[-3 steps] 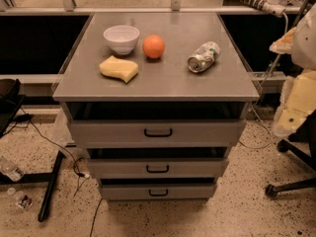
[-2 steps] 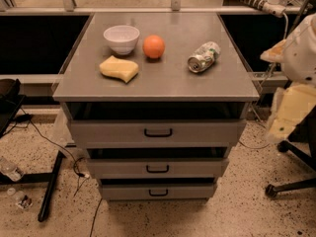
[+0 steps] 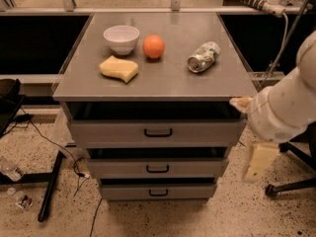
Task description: Open bottom drawer
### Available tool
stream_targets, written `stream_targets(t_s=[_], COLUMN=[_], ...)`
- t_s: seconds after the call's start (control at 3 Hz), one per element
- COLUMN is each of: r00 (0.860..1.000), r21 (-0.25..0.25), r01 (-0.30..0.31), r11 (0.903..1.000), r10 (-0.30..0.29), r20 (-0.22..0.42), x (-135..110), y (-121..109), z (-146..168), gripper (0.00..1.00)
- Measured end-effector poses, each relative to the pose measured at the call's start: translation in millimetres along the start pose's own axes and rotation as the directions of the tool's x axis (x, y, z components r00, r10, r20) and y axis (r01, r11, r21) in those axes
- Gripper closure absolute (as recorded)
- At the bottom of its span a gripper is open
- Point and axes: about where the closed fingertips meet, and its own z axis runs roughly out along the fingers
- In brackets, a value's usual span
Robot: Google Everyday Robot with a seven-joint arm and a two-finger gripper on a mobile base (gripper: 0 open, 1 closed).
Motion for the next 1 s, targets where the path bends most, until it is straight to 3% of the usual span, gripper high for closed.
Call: stream_targets(t_s=[0.33, 0.67, 1.0], r00=[0.998, 0.992, 0.975], r21=[0.002, 0.004, -0.055], r01=[0.026, -0.04, -0.142], r11=[0.9997, 0.9992, 0.9883], r10=[-0.026, 0.039, 0.15], r20=[0.054, 0.119, 0.165], x=[9, 36, 58], y=[21, 32, 44], z=[52, 106, 163], gripper=[0.0, 0.0, 0.0])
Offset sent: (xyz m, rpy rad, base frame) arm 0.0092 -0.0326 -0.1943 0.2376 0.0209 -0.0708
